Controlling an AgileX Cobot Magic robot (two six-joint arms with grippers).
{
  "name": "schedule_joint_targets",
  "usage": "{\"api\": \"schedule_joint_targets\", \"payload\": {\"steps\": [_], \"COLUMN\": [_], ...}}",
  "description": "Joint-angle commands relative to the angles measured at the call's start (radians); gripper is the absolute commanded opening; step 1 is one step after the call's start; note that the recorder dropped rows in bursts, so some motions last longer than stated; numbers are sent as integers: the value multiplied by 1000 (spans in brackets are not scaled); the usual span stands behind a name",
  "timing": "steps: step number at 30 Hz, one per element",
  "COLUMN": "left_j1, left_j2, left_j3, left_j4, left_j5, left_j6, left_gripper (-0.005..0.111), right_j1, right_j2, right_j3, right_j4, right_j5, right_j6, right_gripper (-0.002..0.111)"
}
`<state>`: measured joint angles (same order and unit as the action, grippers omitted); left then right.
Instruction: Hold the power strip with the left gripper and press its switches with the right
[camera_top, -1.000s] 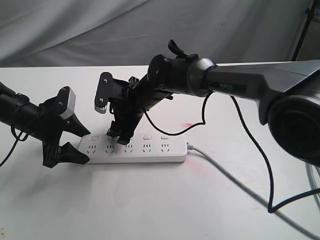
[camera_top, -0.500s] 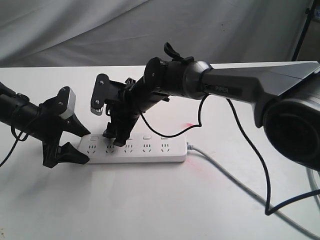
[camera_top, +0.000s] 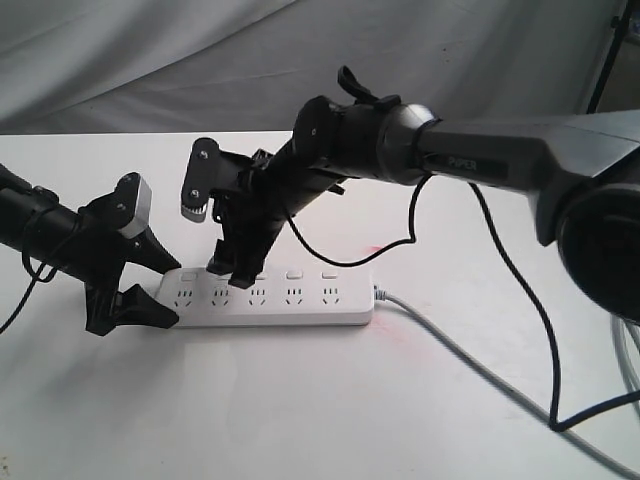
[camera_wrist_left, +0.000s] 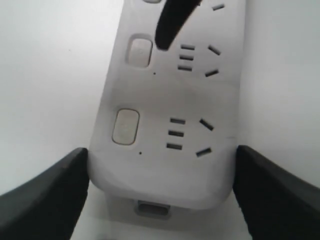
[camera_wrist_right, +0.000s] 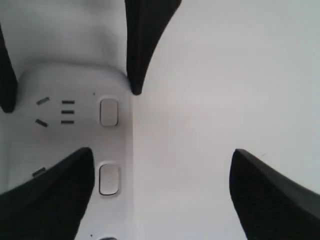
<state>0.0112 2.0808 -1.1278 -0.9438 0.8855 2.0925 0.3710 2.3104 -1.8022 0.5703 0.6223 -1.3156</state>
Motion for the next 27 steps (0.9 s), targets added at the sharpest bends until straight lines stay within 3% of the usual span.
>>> {"api": "schedule_joint_targets", "payload": {"steps": [1,13,27], "left_j1": [-4,-4,-4], "left_j2": [1,1,1], "left_j3": [-6,-6,-6], "left_j4": [-17,-17,-17], "left_j5": [3,3,3], "left_j6": [2,2,2], "left_gripper": [0,0,0], "right_j1": [-2,-104,-102], "right_j2": [-82,-98,-11], "right_j3": [2,3,3], "right_j4": [12,20,42], "right_j5": [21,157,146], "right_j6": [-7,8,-7], "right_gripper": [69,69,69]}}
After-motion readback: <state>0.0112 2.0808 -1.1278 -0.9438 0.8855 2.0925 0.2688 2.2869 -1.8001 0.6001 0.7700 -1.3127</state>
